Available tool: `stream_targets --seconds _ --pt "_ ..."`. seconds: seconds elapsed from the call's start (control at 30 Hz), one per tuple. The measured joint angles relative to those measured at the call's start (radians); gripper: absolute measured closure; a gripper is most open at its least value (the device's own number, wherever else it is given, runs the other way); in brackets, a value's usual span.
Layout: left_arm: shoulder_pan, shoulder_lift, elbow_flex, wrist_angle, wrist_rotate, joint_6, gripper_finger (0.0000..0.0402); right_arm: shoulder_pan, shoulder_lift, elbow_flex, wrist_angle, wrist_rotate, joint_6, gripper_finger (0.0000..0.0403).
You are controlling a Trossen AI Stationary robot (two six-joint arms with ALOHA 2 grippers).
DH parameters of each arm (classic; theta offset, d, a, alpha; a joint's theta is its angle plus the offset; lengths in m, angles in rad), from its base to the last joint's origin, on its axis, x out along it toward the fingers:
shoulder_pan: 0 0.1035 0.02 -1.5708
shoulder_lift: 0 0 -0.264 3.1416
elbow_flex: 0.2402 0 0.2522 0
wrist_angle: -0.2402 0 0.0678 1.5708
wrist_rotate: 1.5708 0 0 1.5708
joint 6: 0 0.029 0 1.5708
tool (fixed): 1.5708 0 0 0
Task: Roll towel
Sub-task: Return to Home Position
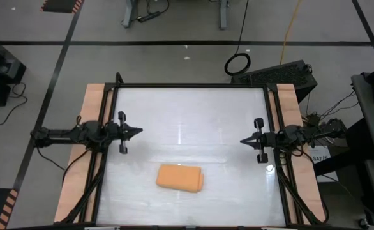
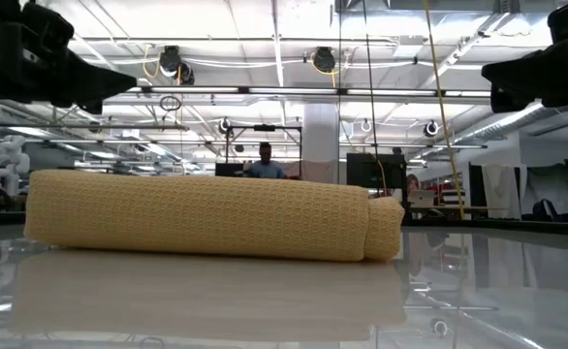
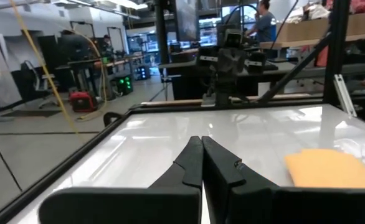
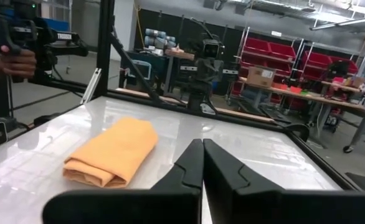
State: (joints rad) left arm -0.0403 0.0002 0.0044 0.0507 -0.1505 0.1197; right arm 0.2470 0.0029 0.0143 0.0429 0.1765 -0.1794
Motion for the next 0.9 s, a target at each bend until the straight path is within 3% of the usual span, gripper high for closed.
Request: stream_targets --seconds 0.37,0.7,0.9 --pt "0.14 0.0 0.0 -0.031 0.228 -0.089 0.04 0.0 0.0 0.0 0.001 0.007 0.012 0.0403" --pt "0.054 0.002 0.0 -0.033 0.216 -0.114 0.04 0.0 0.04 0.0 0.0 0.007 0.057 0.0403" --pt "0.006 0.002 0.0 -0.035 0.148 -0.103 0.04 0.001 0.082 0.0 0.008 0.058 0.031 0.0403"
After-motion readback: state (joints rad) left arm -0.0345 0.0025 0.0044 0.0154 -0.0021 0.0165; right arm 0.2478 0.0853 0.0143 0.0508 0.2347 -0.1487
